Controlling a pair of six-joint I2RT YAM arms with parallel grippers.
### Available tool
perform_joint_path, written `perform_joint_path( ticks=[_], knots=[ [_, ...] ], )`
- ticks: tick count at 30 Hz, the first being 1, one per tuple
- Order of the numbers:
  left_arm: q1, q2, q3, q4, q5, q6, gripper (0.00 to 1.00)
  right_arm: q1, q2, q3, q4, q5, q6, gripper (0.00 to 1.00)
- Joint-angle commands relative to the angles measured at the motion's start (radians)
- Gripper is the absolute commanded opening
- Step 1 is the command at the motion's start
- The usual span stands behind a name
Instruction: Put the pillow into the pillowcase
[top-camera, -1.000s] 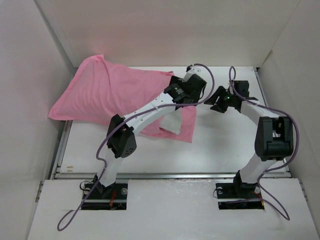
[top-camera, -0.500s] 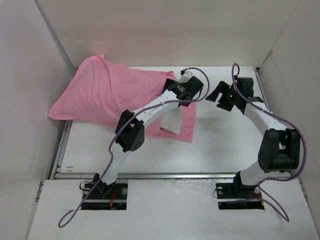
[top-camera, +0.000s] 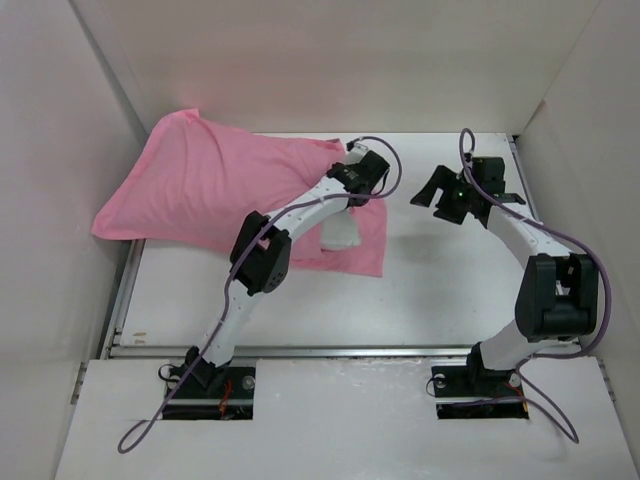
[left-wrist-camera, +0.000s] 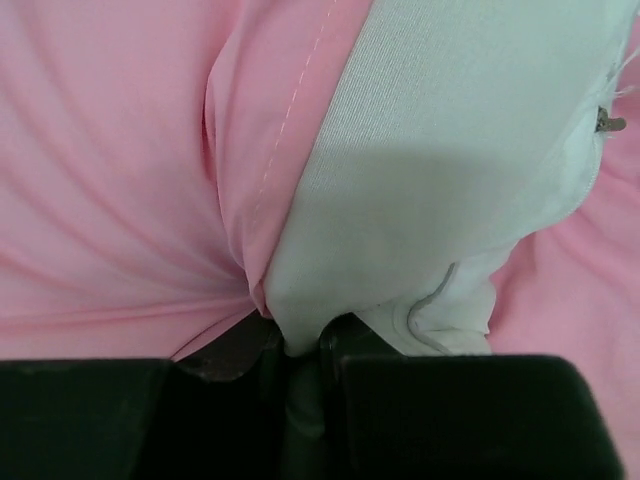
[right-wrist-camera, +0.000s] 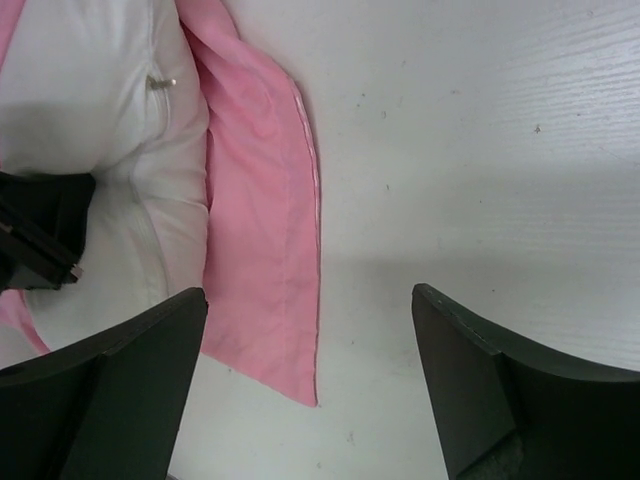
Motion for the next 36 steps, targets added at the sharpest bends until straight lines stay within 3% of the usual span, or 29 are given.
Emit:
perform_joint_path(
  ticks=[1,7,12,16,21,30,36],
  knots=[
    [0.045,-0.067,-0.067,0.02,-0.009,0.013,0.0,0.011,-0.001,0.04,0.041,-0.04,-0.051,0.87],
    [0.08,-0.402,-0.071,0.21,0.122,0.112,0.0,0.254,0.008,0.118,0.059,0.188,-0.14,0.84],
    [0.112,-0.571,-0.178,0.267,0.222,0.138,0.0,0.313,0.109,0.222,0.09,0.149,-0.073,0.83],
    [0.122,-0.599,-0.217,0.255,0.325,0.138,0.0,0.396,0.2,0.31,0.129,0.187,-0.004,0.81],
    [0.122,-0.617,-0.241,0.246,0.339,0.129,0.0,0.422,0.31,0.401,0.119,0.259,0.144,0.78],
    [0.122,-0.617,-0.32,0.287,0.336,0.1,0.0,0.509,0.237,0.312,0.138,0.336,0.219,0.7],
    [0.122,-0.652,-0.369,0.331,0.347,0.074,0.0,0.565,0.374,0.325,0.186,0.341,0.319,0.56]
  ],
)
